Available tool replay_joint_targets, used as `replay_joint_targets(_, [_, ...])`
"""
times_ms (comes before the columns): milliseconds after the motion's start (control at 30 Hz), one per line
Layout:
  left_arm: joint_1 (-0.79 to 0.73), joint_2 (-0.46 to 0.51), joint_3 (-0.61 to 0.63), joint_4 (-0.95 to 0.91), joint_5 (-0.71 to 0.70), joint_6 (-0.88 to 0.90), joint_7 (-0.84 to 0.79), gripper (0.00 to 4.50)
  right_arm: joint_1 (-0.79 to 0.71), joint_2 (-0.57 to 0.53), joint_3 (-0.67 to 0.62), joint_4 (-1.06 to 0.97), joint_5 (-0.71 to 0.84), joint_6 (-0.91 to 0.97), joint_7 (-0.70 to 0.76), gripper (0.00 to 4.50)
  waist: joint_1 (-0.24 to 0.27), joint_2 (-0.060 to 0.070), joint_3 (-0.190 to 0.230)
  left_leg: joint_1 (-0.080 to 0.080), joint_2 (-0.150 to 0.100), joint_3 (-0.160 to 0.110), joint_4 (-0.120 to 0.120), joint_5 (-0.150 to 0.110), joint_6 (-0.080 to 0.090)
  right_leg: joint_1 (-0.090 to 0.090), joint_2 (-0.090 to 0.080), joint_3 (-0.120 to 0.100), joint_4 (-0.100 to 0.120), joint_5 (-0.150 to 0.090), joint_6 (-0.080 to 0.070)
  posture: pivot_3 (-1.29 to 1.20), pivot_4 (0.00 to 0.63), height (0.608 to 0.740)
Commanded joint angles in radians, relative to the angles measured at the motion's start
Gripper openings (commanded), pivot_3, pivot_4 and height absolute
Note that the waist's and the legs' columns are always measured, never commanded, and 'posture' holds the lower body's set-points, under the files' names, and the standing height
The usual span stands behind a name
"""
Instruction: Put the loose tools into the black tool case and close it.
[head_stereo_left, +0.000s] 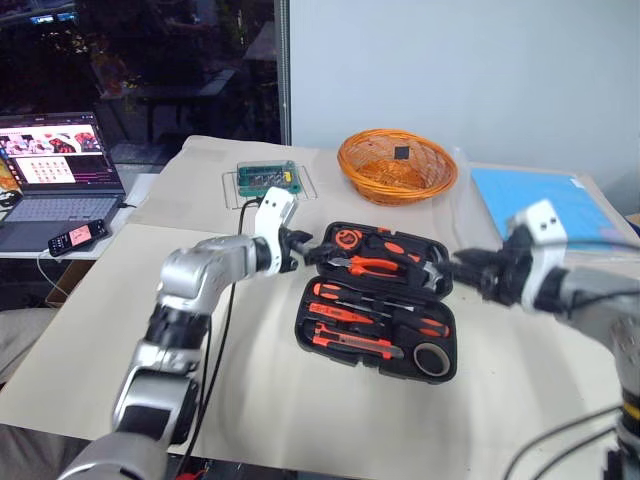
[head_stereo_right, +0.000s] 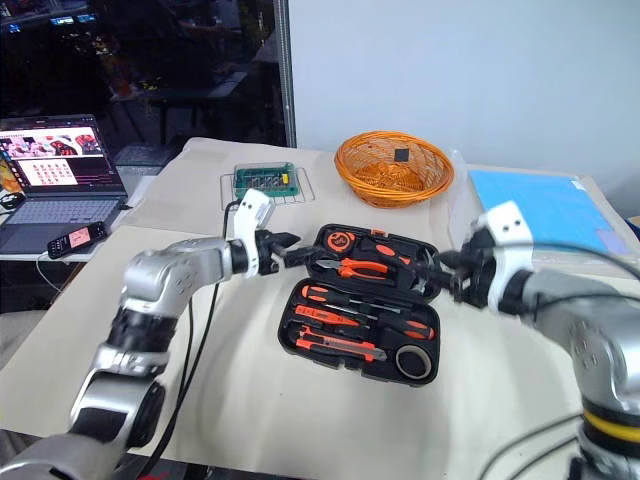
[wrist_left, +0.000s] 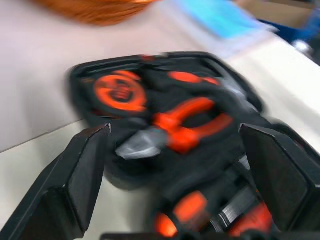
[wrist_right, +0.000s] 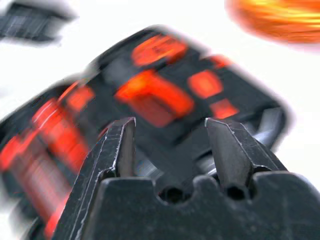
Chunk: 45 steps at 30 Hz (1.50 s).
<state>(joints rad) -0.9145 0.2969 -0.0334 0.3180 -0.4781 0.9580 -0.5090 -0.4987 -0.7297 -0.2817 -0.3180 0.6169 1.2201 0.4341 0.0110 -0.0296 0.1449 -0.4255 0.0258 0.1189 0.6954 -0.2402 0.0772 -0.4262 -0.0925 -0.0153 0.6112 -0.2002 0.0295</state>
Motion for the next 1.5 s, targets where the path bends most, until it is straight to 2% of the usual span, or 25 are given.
replay_joint_targets(33, [-0.117,-0.039,0.067,0.212,0.042,-0.063,0.067,4.42,-0.097,0.043,0.069,0.198,-0.106,-0.019,-0.091,2.62,-0.003,0.000,0.000,0.000,0.000,0.000,-0.002,0.000,0.000,-0.001,0.000,0.000,0.000,0.000,0.003,0.00,0.150,0.740])
replay_joint_targets(100, [-0.168,-0.054,0.079,0.314,0.056,-0.085,0.067,4.42,-0.135,0.053,0.108,0.279,-0.140,-0.039,-0.095,2.62,-0.002,0.000,0.000,-0.003,0.000,0.001,-0.004,-0.001,0.000,-0.004,0.001,0.000,0.001,0.001,0.005,0.00,0.150,0.740])
replay_joint_targets(200, [-0.238,-0.077,0.066,0.492,0.105,-0.152,0.047,4.42,-0.186,0.049,0.181,0.420,-0.206,-0.064,-0.088,2.62,-0.002,0.000,0.000,-0.014,-0.005,0.001,-0.004,0.006,-0.011,-0.017,0.000,0.000,0.005,0.000,0.007,0.00,0.150,0.740])
replay_joint_targets(333, [-0.277,-0.097,0.042,0.616,0.157,-0.208,-0.011,4.42,-0.194,0.038,0.192,0.459,-0.217,-0.046,-0.057,2.62,-0.002,0.000,0.000,-0.016,-0.009,0.000,-0.005,0.004,-0.008,-0.015,-0.002,-0.001,0.002,-0.003,0.011,0.00,0.150,0.740])
replay_joint_targets(367, [-0.282,-0.100,0.035,0.637,0.171,-0.219,-0.025,4.16,-0.192,0.036,0.189,0.464,-0.215,-0.035,-0.049,2.66,-0.002,0.000,0.000,-0.016,-0.010,0.000,-0.004,0.004,-0.007,-0.015,-0.003,-0.001,0.002,-0.002,0.012,0.00,0.150,0.740])
replay_joint_targets(433, [-0.287,-0.105,0.020,0.666,0.197,-0.234,-0.063,3.73,-0.186,0.036,0.180,0.469,-0.210,-0.016,-0.040,2.13,-0.002,0.000,0.000,-0.016,-0.010,0.000,-0.004,0.002,-0.005,-0.013,-0.004,-0.001,0.001,-0.001,0.015,0.00,0.150,0.740])
replay_joint_targets(467, [-0.288,-0.107,0.014,0.676,0.206,-0.240,-0.079,3.36,-0.181,0.036,0.179,0.471,-0.209,-0.009,-0.036,1.97,-0.001,0.000,0.000,-0.017,-0.010,0.000,-0.003,0.002,-0.003,-0.013,-0.004,-0.001,0.001,0.000,0.016,0.00,0.150,0.740])
replay_joint_targets(500, [-0.291,-0.112,0.015,0.687,0.211,-0.241,-0.090,2.91,-0.174,0.041,0.176,0.474,-0.206,0.002,-0.033,1.51,-0.002,0.000,0.000,-0.017,-0.011,0.000,-0.002,0.001,-0.002,-0.012,-0.005,-0.001,0.001,0.000,0.017,0.00,0.150,0.740])
replay_joint_targets(667, [-0.300,-0.127,0.028,0.706,0.228,-0.255,-0.118,1.14,-0.153,0.055,0.143,0.463,-0.202,0.024,-0.036,0.00,-0.009,0.000,0.000,-0.016,-0.011,0.001,-0.001,-0.001,0.000,-0.011,-0.007,0.000,-0.001,0.002,0.019,0.00,0.150,0.740])
replay_joint_targets(767, [-0.301,-0.134,0.036,0.704,0.231,-0.263,-0.136,0.02,-0.138,0.058,0.112,0.445,-0.190,0.023,-0.030,0.00,-0.007,0.000,0.000,-0.015,-0.011,-0.002,-0.001,-0.002,0.003,-0.012,-0.007,-0.002,0.001,0.002,0.017,0.00,0.150,0.740])
replay_joint_targets(900, [-0.292,-0.134,0.050,0.687,0.227,-0.278,-0.164,0.02,-0.123,0.078,0.088,0.393,-0.169,-0.014,-0.003,0.00,-0.009,0.000,0.000,-0.015,-0.011,-0.003,-0.001,-0.002,0.003,-0.012,-0.006,-0.001,0.002,0.003,0.016,0.00,0.150,0.740])
replay_joint_targets(1000, [-0.271,-0.131,0.052,0.629,0.228,-0.339,-0.209,0.02,-0.126,0.105,0.068,0.351,-0.171,-0.118,0.018,0.00,-0.013,0.000,0.000,-0.015,-0.011,-0.003,0.000,-0.002,0.003,-0.012,-0.006,-0.001,0.002,0.003,0.016,0.00,0.150,0.740])
replay_joint_targets(1100, [-0.228,-0.124,0.050,0.528,0.241,-0.471,-0.227,0.02,-0.140,0.106,0.112,0.322,-0.238,-0.369,0.069,0.00,-0.025,0.002,0.001,-0.015,-0.011,-0.001,0.000,-0.001,0.003,-0.013,-0.006,0.000,0.003,0.004,0.016,0.00,0.150,0.740])
replay_joint_targets(1200, [-0.133,-0.102,0.001,0.415,0.299,-0.683,-0.245,0.02,-0.147,0.148,0.075,0.314,-0.214,-0.525,0.113,0.00,-0.029,0.003,0.006,-0.015,-0.011,0.000,-0.001,0.001,0.003,-0.015,-0.006,0.002,0.003,0.006,0.016,0.00,0.150,0.740])
replay_joint_targets(1333, [-0.026,-0.074,-0.032,0.330,0.364,-0.899,-0.241,0.02,-0.112,0.155,0.041,0.272,-0.179,-0.576,0.159,0.00,-0.022,0.005,0.007,-0.015,-0.010,0.000,-0.002,0.005,-0.003,-0.016,-0.005,0.002,0.003,0.007,0.015,0.00,0.150,0.740])
replay_joint_targets(1400, [0.062,-0.044,-0.060,0.261,0.405,-1.046,-0.258,0.02,-0.010,0.144,0.005,0.149,-0.164,-0.616,0.179,0.00,-0.014,0.005,0.007,-0.016,-0.010,0.000,-0.002,0.005,-0.005,-0.015,-0.006,0.001,0.003,0.007,0.015,0.00,0.150,0.740])
replay_joint_targets(1500, [0.169,-0.008,-0.083,0.158,0.406,-1.102,-0.313,0.02,0.194,0.137,-0.033,-0.058,-0.147,-0.649,0.208,0.00,0.003,0.005,0.007,-0.017,-0.010,0.000,-0.003,0.004,-0.003,-0.014,-0.007,-0.001,0.004,0.007,0.015,0.00,0.150,0.740])
